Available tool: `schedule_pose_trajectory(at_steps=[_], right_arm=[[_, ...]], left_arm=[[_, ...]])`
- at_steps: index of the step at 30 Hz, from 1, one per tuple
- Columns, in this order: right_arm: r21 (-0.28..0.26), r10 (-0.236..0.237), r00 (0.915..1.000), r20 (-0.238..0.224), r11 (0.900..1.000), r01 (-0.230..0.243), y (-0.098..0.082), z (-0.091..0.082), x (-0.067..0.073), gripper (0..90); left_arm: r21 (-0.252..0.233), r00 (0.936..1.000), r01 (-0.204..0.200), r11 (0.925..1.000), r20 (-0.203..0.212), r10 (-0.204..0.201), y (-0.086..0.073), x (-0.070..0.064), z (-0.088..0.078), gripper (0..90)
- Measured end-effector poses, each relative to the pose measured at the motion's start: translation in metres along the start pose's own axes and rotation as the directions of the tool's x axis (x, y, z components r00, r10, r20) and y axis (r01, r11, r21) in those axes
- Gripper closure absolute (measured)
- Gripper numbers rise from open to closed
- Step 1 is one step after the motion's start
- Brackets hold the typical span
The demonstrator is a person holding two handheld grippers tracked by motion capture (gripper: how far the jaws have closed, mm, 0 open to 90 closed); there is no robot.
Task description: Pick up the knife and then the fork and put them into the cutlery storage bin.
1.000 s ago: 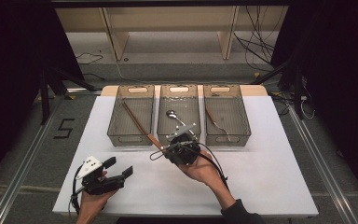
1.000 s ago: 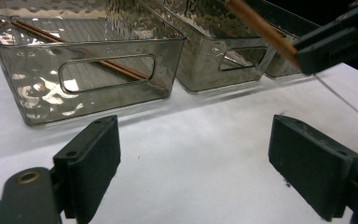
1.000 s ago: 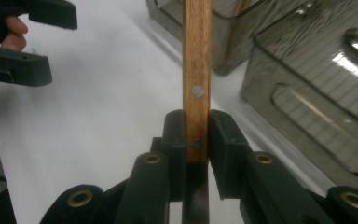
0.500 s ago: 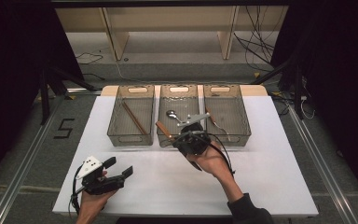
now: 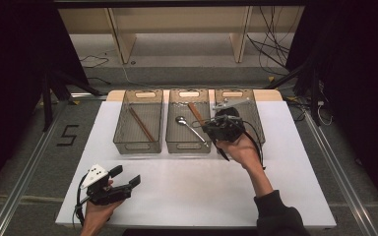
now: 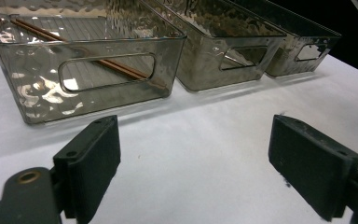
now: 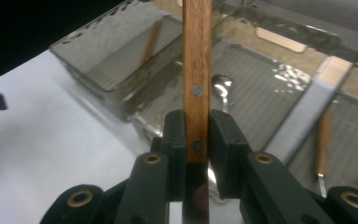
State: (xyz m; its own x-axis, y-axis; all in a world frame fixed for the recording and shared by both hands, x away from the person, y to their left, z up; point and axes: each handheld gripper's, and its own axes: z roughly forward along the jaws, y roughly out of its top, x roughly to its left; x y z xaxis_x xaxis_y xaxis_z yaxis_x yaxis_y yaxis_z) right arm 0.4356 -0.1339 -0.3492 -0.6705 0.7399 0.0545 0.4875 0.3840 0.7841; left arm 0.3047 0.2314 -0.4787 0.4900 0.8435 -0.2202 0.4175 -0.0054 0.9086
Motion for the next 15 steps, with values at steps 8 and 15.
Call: schedule_pose_trajectory(at_steps=[8, 15], right_arm=[[-0.001, 0.048, 0.9975, 0.051, 0.999, -0.048, 0.004, -0.006, -0.029, 77.6], [-0.008, 0.102, 0.9897, 0.101, 0.995, -0.101, 0.009, -0.011, -0.056, 77.6]], left_arm=[[-0.004, 1.0000, 0.006, 1.0000, -0.003, -0.006, 0.000, 0.000, 0.000, 16.6], [-0.004, 1.0000, 0.004, 1.0000, -0.001, -0.004, 0.000, 0.000, 0.000, 16.6]])
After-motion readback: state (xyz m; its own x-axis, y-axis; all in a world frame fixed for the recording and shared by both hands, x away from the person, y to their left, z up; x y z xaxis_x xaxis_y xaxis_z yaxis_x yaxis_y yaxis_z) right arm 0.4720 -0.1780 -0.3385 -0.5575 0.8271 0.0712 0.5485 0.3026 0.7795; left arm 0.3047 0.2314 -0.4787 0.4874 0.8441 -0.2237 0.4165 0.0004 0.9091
